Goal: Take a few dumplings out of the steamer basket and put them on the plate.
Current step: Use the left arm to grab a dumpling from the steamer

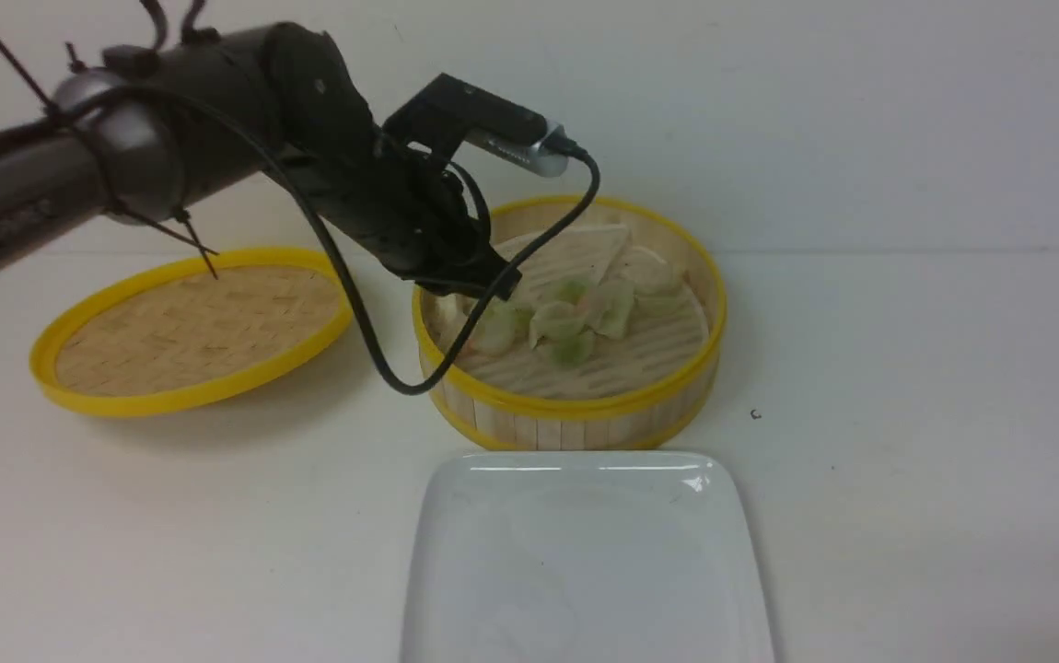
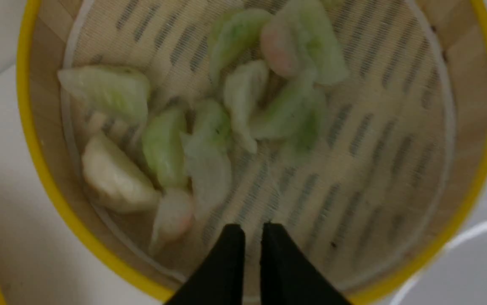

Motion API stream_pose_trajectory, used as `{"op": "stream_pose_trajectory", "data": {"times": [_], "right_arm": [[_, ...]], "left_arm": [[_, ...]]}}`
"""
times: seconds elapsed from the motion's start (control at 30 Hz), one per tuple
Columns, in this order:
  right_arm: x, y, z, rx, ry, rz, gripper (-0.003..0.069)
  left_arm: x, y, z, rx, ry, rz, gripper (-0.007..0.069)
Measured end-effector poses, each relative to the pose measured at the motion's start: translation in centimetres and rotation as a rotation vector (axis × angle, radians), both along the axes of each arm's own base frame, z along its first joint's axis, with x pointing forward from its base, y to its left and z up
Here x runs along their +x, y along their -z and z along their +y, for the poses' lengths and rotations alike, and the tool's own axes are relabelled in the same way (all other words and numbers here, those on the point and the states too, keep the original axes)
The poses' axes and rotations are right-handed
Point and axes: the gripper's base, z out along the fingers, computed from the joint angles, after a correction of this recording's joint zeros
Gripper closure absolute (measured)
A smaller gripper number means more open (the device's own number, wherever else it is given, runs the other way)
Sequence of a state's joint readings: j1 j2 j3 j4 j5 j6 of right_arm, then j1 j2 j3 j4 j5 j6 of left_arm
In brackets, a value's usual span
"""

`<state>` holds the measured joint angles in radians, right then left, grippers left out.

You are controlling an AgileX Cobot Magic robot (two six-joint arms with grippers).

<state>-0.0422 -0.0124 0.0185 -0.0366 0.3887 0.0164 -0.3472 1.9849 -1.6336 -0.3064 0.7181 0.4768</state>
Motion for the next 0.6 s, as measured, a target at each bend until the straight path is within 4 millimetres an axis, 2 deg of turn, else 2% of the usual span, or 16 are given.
{"op": "stream_pose_trajectory", "data": {"times": [0.1, 0.23, 0.27, 0.5, 0.6], "right_arm": [[0.0, 0.0, 0.0, 0.0, 0.0, 0.0, 0.0673], [0.0, 0.0, 0.0, 0.0, 0.0, 0.0, 0.0673], [0.0, 0.0, 0.0, 0.0, 0.0, 0.0, 0.0673], [0.0, 0.0, 0.0, 0.0, 0.0, 0.0, 0.0673], [0.0, 0.0, 0.0, 0.0, 0.0, 0.0, 0.0673]], "left_arm": [[1.3, 1.6, -0.1, 0.024, -0.01, -0.044, 0.0448], [2.7, 4.0, -0.1, 0.073, -0.012, -0.097, 0.0258], [2.8, 4.4, -0.2, 0.076, -0.013, -0.095, 0.024], [3.2, 6.7, -0.3, 0.104, -0.003, -0.05, 0.0216], [3.1, 7.5, -0.3, 0.118, 0.003, -0.022, 0.0261]]}}
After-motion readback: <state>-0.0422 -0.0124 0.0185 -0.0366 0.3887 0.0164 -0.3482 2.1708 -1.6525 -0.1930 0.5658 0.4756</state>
